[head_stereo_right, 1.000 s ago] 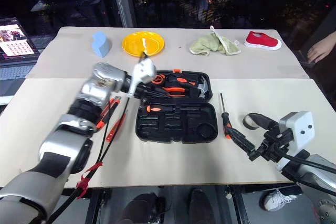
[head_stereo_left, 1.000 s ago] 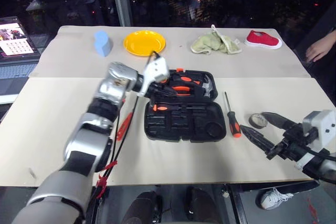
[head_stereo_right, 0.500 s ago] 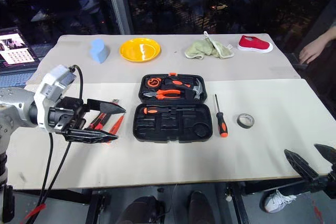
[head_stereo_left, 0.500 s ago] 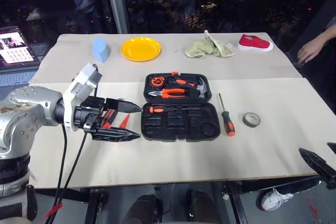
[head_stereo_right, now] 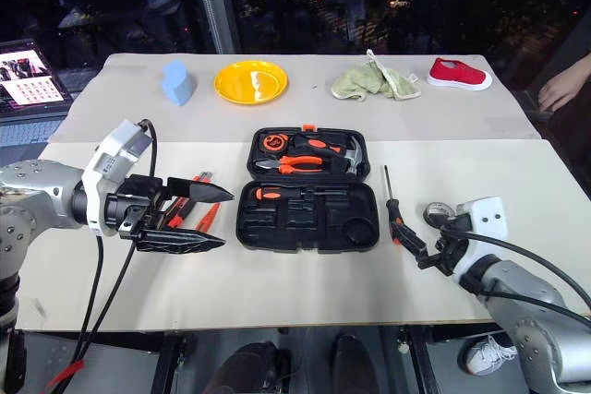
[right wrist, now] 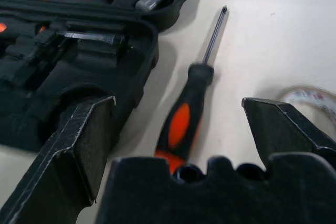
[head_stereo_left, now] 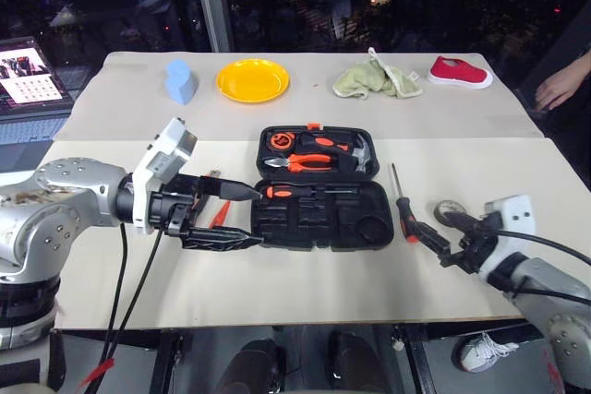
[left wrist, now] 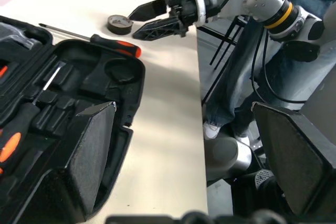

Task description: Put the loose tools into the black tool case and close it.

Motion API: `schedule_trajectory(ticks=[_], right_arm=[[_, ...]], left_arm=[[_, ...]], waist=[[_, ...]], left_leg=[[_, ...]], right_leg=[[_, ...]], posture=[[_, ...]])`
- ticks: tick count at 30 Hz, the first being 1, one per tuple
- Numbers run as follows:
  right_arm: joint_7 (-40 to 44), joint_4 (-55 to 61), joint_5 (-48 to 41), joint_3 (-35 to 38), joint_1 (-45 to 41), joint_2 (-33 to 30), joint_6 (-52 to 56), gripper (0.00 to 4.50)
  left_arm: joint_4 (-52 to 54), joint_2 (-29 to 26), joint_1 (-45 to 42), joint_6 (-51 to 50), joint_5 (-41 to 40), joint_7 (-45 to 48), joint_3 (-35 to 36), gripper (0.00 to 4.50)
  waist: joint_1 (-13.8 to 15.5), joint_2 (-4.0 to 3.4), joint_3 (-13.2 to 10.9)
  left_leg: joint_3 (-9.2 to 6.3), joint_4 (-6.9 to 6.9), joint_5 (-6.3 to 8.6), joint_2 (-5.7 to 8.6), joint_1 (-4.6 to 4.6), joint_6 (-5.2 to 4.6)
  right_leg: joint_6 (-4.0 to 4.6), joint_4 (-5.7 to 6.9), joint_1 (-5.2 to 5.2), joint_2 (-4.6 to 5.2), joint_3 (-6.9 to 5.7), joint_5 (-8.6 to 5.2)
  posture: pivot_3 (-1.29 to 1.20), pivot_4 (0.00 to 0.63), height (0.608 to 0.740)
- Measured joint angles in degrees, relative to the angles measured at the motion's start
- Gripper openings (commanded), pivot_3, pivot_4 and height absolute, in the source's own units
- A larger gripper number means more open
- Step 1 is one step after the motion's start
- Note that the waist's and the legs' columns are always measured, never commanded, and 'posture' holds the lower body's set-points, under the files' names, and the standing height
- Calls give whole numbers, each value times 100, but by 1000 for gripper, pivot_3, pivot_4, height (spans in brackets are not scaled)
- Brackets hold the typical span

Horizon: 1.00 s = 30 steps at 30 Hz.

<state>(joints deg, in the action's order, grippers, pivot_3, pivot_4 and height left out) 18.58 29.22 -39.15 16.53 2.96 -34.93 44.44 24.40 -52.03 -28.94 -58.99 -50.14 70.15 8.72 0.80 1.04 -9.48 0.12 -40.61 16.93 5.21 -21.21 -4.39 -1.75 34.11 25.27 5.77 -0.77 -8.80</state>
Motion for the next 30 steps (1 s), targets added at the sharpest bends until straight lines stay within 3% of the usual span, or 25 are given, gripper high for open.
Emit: schedule_trajectory(ticks=[5, 18, 21, 25, 29, 30], right_arm=[[-169, -126, 326, -473, -204, 189, 10, 4500], [-353, -665, 812, -448, -250, 527, -101, 4500], [-346, -784, 890, -446, -249, 611, -187, 3846], [-231, -1077, 1106, -481, -254, 647, -406, 2649], [-176, -1164, 1244, -483, -270, 734, -546, 1166], [-213, -1162, 1218, -431, -273, 824, -546, 1027]], left_arm=[[-17, -48, -32, 172, 45, -15, -119, 4467], [-68, -52, -197, 363, 44, -141, -223, 4467], [-124, -52, -220, 394, 52, -150, -265, 4500], [-211, -50, -308, 543, 96, -148, -369, 4500], [-300, -49, -340, 699, 238, -124, -512, 4500], [-308, -43, -339, 767, 276, -112, -554, 4500]], waist=[[-15, 0, 0], [-26, -1, 0], [-29, -1, -1], [-33, -1, -1], [-34, -1, -1], [-34, -1, -1]], left_leg=[[0, 6, 0, -1, 2, 3], [-2, 7, -7, -7, 6, 13], [-2, 7, -7, -7, 6, 13], [-2, 7, -7, -7, 7, 13], [-2, 9, -8, -7, 8, 14], [-2, 10, -8, -8, 8, 15]], right_leg=[[1, 0, 0, -4, 1, -1], [2, 3, -1, -15, 2, -1], [2, 3, -2, -16, 3, -1], [2, 2, -2, -16, 3, -1], [3, 2, -2, -17, 3, -1], [3, 2, -1, -17, 4, -1]], posture=[[0, 150, 740], [0, 150, 740], [0, 150, 740], [0, 150, 740], [0, 150, 740], [0, 150, 740]])
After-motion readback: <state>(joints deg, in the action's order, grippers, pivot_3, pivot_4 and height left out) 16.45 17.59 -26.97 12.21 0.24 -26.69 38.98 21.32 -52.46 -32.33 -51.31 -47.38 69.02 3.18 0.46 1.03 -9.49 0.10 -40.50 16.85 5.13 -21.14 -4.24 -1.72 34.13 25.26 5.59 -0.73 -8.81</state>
